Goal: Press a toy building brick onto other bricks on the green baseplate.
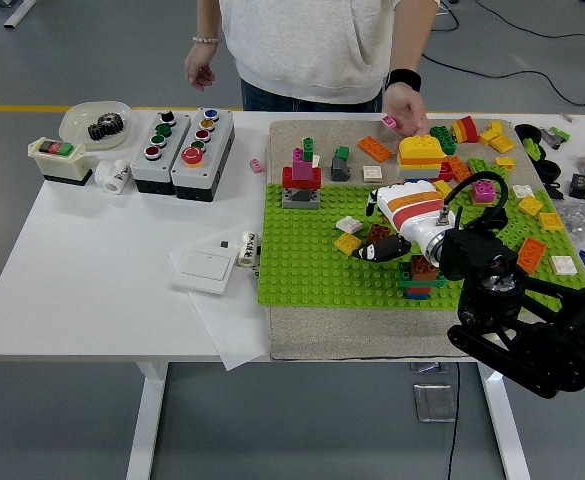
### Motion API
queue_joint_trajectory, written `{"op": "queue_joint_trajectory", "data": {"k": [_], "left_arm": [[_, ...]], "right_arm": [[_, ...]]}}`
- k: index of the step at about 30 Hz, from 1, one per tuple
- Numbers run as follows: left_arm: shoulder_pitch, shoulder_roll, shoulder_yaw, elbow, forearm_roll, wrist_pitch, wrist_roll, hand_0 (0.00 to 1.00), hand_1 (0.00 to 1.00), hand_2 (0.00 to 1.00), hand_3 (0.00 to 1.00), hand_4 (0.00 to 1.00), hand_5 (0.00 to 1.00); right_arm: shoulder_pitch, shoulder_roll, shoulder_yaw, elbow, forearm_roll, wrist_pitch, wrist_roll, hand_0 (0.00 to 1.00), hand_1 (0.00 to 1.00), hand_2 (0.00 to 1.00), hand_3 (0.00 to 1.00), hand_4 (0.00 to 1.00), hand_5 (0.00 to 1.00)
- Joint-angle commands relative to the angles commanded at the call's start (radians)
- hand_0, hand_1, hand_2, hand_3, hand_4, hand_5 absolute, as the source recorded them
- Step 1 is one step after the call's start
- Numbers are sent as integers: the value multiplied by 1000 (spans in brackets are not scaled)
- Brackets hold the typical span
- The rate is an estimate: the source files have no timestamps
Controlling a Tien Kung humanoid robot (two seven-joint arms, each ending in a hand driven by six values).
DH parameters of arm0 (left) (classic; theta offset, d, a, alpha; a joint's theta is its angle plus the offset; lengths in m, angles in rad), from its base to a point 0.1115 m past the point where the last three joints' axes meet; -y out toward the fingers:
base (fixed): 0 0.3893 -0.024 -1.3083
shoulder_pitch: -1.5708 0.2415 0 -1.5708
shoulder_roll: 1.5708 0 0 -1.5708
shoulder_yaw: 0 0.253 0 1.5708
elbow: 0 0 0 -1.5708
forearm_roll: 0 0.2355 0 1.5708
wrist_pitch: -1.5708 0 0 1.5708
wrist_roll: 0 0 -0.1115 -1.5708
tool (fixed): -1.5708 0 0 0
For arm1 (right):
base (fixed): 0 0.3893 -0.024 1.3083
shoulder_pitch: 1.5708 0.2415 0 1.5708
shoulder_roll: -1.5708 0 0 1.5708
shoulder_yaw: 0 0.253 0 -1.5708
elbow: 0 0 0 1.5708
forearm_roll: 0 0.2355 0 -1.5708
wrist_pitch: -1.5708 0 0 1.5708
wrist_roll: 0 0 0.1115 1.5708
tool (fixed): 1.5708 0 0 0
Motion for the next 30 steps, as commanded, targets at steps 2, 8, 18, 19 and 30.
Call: {"op": "queue_joint_trajectory", "data": {"k": [2, 8, 18, 19, 30], "left_arm": [[-1, 0, -1, 0, 1, 0, 1, 479, 590, 746, 782, 813, 822], [-7, 2, 5, -1, -2, -1, -1, 479, 590, 744, 782, 810, 819], [-15, 4, 13, 1, -12, 2, -6, 475, 584, 738, 780, 811, 819], [-15, 4, 13, 1, -12, 2, -6, 475, 584, 738, 780, 811, 819], [-20, 5, 15, 2, -11, 6, -6, 467, 580, 734, 780, 807, 815]], "right_arm": [[9, 13, -6, -17, -2, 11, -3, 561, 573, 618, 592, 998, 516], [43, 50, -15, -72, -18, 45, -18, 527, 568, 616, 596, 998, 511], [70, 72, -16, -145, -12, 110, -26, 504, 552, 602, 580, 989, 499], [71, 73, -17, -148, -11, 113, -26, 504, 552, 602, 580, 989, 499], [76, 86, -27, -199, 18, 120, -9, 498, 533, 580, 558, 955, 515]]}}
